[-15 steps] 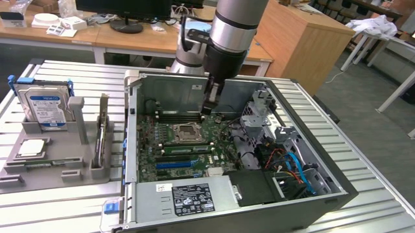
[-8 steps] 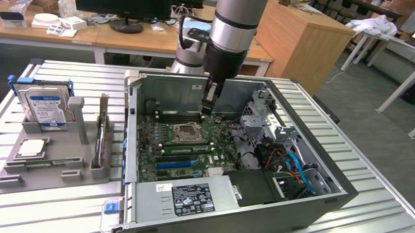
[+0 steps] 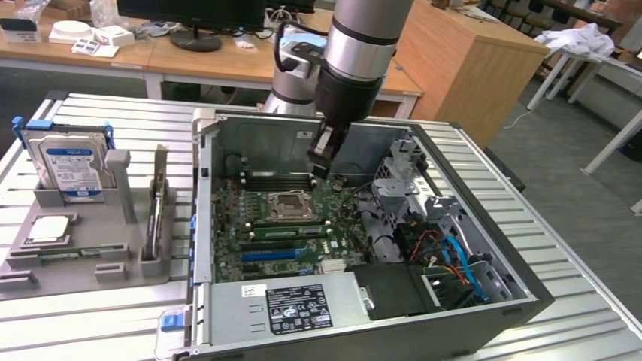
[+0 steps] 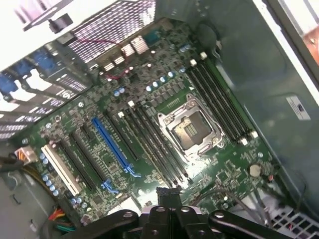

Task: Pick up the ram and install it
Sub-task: 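Press down the ram until it locks into place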

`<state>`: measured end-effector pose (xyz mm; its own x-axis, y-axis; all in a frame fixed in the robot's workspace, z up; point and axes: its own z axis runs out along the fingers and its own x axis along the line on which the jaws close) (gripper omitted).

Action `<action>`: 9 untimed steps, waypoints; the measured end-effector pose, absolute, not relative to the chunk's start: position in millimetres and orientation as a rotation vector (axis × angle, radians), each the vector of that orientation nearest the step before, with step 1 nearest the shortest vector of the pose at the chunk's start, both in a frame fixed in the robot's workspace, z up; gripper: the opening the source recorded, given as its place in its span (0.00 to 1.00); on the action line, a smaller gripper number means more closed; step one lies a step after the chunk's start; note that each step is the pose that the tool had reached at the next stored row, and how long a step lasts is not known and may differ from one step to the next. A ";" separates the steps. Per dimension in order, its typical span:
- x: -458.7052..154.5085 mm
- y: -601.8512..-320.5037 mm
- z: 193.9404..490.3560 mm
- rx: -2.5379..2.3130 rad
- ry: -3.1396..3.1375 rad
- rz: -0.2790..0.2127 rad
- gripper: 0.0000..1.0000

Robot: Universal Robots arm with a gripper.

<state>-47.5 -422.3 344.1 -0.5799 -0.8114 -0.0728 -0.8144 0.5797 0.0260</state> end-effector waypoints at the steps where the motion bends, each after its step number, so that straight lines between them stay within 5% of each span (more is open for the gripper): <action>1: -47.5 -422.3 344.1 -1.392 2.755 0.087 0.11; 9: -47.5 -422.3 344.1 -1.216 2.834 0.081 0.11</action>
